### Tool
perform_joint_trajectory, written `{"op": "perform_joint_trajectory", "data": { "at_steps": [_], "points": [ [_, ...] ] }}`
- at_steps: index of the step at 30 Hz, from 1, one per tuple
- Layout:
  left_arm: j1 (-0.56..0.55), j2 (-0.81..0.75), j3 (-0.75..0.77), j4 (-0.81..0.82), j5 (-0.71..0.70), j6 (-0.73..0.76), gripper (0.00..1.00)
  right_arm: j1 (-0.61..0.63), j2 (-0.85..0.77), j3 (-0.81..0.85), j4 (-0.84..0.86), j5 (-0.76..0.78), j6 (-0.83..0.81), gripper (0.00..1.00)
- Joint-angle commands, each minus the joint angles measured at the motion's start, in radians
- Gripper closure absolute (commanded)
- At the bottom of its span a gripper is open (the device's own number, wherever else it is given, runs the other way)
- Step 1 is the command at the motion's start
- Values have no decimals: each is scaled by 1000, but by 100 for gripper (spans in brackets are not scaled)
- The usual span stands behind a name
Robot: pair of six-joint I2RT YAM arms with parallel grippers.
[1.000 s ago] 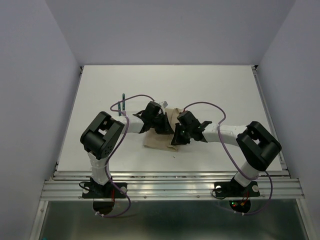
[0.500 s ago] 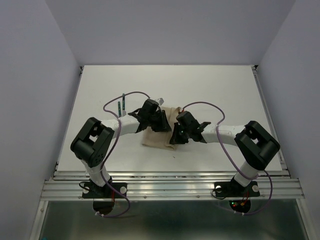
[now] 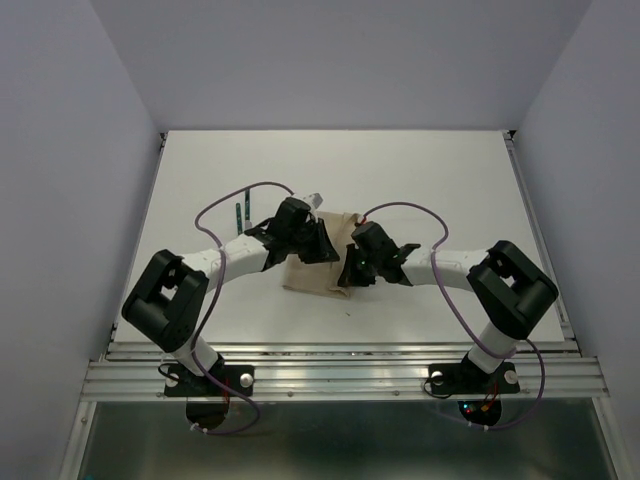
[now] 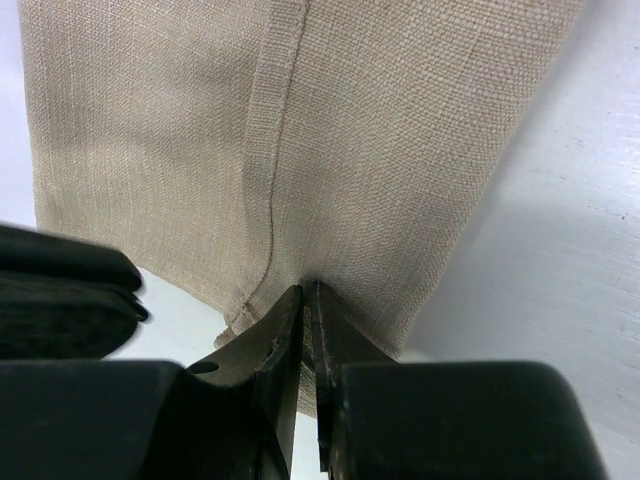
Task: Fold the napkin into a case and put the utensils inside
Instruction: Fold the lower triangle-folded napkin at the center of the board.
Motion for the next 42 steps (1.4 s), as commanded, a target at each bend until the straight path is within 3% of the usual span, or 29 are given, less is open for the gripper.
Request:
{"op": "perform_joint_trajectory", "data": {
  "at_steps": [1,5,14,23,33,42],
  "points": [
    [-1,28,-49,78,102,-25,85,8,65,-18,-107,115,-59,86],
    [-7,103,-82,139,159,-36,100,8,59,-16,-114,115,-62,86],
    [-9,182,-115,126,122,-33,100,8,20,-9,-150,116,-74,86],
    [-7,180,-149,130,102,-34,100,8,-161,-29,-192,100,-66,84],
    [-9,180,-146,130,99,-31,100,17,-113,-76,-109,11,-69,85],
    [-9,176,-155,133,99,-31,100,17,-161,-35,-212,132,-100,86]
  ]
}}
